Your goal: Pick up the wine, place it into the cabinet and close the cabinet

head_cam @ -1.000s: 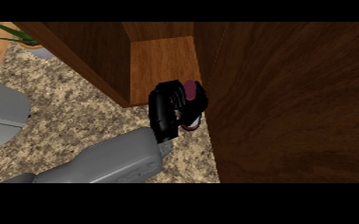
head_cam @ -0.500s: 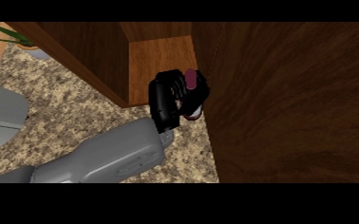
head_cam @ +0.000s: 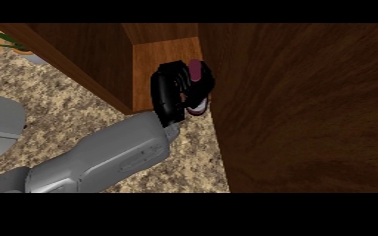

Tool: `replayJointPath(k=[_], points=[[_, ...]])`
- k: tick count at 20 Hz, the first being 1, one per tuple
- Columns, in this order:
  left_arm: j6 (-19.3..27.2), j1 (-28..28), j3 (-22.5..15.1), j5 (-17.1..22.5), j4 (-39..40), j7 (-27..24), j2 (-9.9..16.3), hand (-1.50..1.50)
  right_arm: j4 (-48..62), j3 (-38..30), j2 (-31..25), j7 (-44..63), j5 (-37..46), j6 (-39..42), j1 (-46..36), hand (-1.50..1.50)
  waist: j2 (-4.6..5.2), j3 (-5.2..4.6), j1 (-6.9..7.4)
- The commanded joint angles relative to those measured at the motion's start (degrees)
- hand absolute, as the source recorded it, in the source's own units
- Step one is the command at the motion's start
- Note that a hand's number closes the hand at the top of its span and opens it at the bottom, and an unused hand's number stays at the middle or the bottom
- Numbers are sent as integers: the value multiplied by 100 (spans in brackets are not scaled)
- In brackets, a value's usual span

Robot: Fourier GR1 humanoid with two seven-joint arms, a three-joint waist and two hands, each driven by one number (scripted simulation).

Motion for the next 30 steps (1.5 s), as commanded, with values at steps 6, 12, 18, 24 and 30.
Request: replayJointPath(k=[6, 12, 18, 24, 30], points=[[19, -243, 39, 267, 294, -227, 207, 150, 43, -18, -3, -49, -67, 100, 93, -150, 12, 10, -85], [-162, -332, 40, 463, 566, -366, 283, 150, 89, -4, 5, -24, -70, 58, -2, -150, 19, 10, -43], [-406, -404, 82, 693, 874, -520, 270, -150, 94, -34, -64, -41, -36, 112, -83, -150, 27, 11, -60], [-630, -298, 116, 969, 1033, -761, 271, -150, 94, -17, -11, -28, -35, 54, -78, -150, 30, 5, -23], [-682, -212, 307, 1165, 1200, -1176, 310, -150, 72, -14, 20, -55, -80, 77, -19, -150, 14, 3, -2]])
